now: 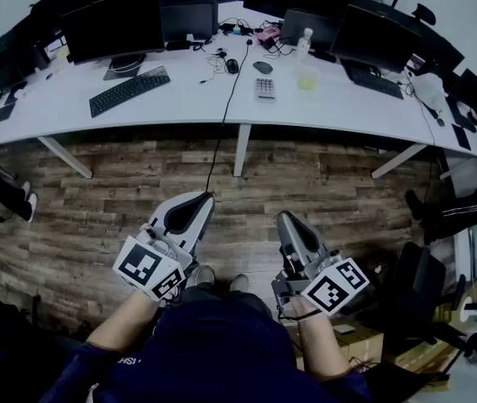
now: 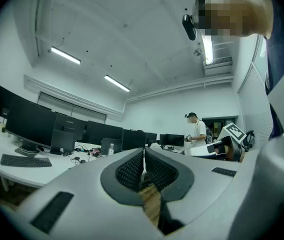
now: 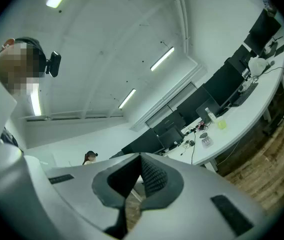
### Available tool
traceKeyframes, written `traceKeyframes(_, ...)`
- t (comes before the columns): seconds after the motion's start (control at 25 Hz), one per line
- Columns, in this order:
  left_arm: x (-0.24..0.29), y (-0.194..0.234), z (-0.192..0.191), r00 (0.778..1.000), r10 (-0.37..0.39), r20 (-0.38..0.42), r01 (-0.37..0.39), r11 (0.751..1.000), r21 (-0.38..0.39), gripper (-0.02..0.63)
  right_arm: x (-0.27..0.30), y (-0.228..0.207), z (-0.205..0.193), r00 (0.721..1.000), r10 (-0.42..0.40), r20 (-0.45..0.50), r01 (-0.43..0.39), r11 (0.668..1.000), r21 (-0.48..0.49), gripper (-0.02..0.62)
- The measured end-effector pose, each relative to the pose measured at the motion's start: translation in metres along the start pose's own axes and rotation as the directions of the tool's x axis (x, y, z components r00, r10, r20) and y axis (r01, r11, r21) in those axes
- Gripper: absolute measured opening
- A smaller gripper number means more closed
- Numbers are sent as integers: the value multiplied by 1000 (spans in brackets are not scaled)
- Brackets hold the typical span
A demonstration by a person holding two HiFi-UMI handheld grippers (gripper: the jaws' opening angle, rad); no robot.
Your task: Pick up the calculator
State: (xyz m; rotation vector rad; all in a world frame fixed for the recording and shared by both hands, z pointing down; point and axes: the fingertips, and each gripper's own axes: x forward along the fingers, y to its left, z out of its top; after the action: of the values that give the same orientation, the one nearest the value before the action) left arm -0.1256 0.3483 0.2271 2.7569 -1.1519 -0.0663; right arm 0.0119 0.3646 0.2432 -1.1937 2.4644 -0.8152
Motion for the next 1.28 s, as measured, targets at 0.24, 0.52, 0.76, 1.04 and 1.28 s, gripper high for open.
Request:
traceKeyframes(0.24,2,1,-1,1000,1,-1,-1,1000,-1,34,1,-2,0,1000,2,-2,-2,1000,-2,3)
traceKeyframes(0.52,5,3,0,1000,0,-4,0,1000,3,34,7,-5,2,1000,-1,-6,2,1000,3,3)
traceKeyframes(0.76,7,5,0,1000,-1,-8,1,1000,6,34,11,-5,3,1000,3,-13,-4,1000,-14,3)
traceKeyframes(1.04,11,3,-1,1000,-8,-12,9,1000,12,34,12,-8,4,1000,1,-18,-2,1000,-15,3)
traceKeyframes(1.28,16,3,-2,1000,-15,-18,15,1000,14,35,14,-13,5,1000,-1,-15,1,1000,-9,3)
